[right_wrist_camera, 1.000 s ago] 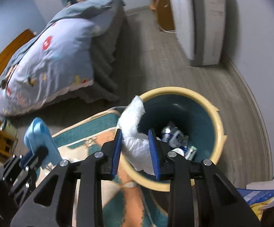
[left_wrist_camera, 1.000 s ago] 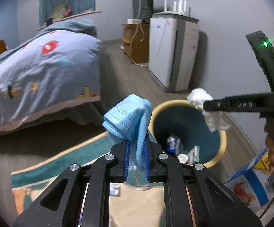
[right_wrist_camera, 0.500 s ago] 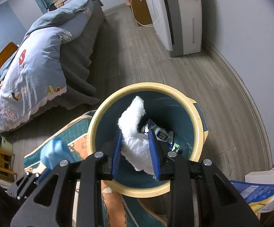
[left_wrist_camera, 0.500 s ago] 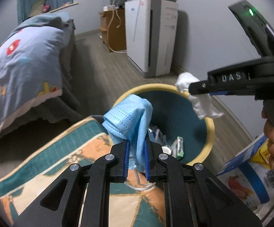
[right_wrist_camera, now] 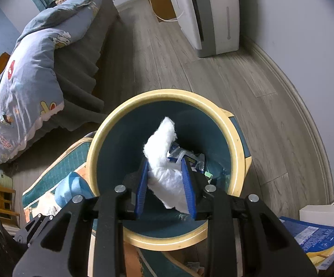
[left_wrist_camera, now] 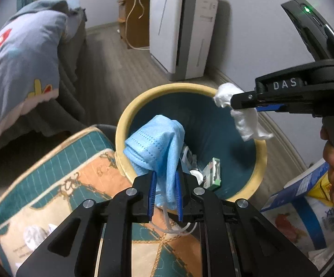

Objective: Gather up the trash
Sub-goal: 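Carry tissue and mask over the bin and open both tools to drop them, then move both open tools back over the remaining trash on the stool, then grasp the clear plastic bag with the right tool while the left tool grasps the pink wrapper, then carry bag and wrapper over the bin and open both tools to drop them, then move both open tools back over the stool toward the blister pack and blue plastic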

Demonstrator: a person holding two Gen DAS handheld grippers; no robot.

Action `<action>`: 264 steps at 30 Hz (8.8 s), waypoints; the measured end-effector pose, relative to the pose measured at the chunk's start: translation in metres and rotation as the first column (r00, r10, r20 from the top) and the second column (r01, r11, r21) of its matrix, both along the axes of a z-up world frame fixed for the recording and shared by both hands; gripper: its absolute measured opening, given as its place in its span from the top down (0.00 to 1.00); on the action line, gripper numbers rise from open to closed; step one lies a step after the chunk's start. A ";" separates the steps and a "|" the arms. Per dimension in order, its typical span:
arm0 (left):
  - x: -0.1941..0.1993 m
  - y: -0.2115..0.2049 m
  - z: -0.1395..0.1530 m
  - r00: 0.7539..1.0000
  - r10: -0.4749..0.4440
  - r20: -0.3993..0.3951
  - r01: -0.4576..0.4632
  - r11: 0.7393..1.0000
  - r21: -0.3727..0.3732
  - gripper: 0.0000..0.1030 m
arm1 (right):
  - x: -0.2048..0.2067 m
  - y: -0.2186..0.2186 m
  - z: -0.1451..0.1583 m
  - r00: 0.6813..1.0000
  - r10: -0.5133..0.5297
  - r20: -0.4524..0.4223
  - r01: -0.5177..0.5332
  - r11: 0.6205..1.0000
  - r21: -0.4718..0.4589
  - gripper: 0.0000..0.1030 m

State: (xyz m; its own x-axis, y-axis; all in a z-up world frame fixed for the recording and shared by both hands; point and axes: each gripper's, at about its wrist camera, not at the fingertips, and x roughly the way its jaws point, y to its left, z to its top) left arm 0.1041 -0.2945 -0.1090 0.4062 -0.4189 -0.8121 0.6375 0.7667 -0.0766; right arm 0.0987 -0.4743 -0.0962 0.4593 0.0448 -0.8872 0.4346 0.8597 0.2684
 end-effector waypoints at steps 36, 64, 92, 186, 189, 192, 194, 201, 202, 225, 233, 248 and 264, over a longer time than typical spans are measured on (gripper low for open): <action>-0.038 0.107 0.081 0.970 0.195 0.147 -0.191 0.981 -0.042 0.08 | -0.028 0.072 0.056 0.994 0.096 0.042 -0.089 0.985 -0.149 0.06; -0.088 0.344 0.073 0.774 0.630 0.062 -0.633 0.773 0.048 0.08 | -0.061 0.276 0.029 0.903 0.428 -0.026 -0.424 0.881 -0.208 0.06; -0.077 0.365 0.055 0.770 0.638 0.008 -0.637 0.768 0.064 0.08 | -0.079 0.347 0.009 0.773 0.625 -0.107 -0.634 0.770 -0.077 0.85; 0.002 -0.002 0.005 0.999 -0.041 -0.022 0.041 0.998 0.039 0.93 | -0.025 0.014 -0.001 0.997 0.052 -0.051 -0.053 0.999 -0.009 0.85; 0.006 -0.006 0.000 0.999 -0.040 -0.015 0.040 0.998 0.045 0.94 | -0.025 0.013 -0.002 0.997 0.047 -0.060 -0.048 0.999 -0.011 0.85; 0.010 -0.008 0.000 0.999 -0.036 -0.013 0.036 0.999 0.033 0.93 | -0.024 0.010 -0.002 0.998 0.046 -0.050 -0.047 0.999 -0.019 0.84; 0.011 -0.009 0.000 0.999 -0.034 -0.016 0.034 0.999 0.013 0.93 | -0.024 0.010 0.001 0.999 0.043 -0.031 -0.044 0.999 -0.030 0.82; 0.015 -0.010 -0.004 0.999 -0.027 -0.030 0.027 1.000 0.006 0.59 | -0.028 0.004 0.007 1.000 0.018 0.009 -0.017 0.998 -0.053 0.38; 0.015 -0.009 -0.004 0.999 -0.026 -0.030 0.026 1.000 0.004 0.52 | -0.028 0.003 0.007 1.000 0.017 0.010 -0.016 0.999 -0.051 0.34; -0.030 0.050 0.055 0.988 0.056 0.144 -0.059 0.998 0.018 0.08 | -0.035 0.051 0.061 0.995 0.079 0.069 -0.068 0.987 -0.148 0.06; -0.043 0.094 0.076 0.976 0.132 0.171 -0.137 0.990 0.019 0.08 | -0.037 0.074 0.070 0.993 0.092 0.071 -0.081 0.987 -0.140 0.06; -0.047 0.203 0.096 0.923 0.342 0.175 -0.347 0.938 0.001 0.07 | -0.029 0.146 0.074 0.976 0.216 0.039 -0.205 0.961 -0.186 0.06; -0.053 0.324 0.085 0.846 0.516 0.133 -0.527 0.847 0.062 0.07 | -0.010 0.232 0.045 0.953 0.302 -0.012 -0.300 0.943 -0.141 0.06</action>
State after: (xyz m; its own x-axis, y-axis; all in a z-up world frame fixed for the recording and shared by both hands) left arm 0.0516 0.0292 -0.0243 0.6300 -0.0452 -0.7752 0.1412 0.9883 0.0570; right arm 0.0887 -0.2424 -0.0509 0.4518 0.0581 -0.8902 0.1477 0.9792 0.1388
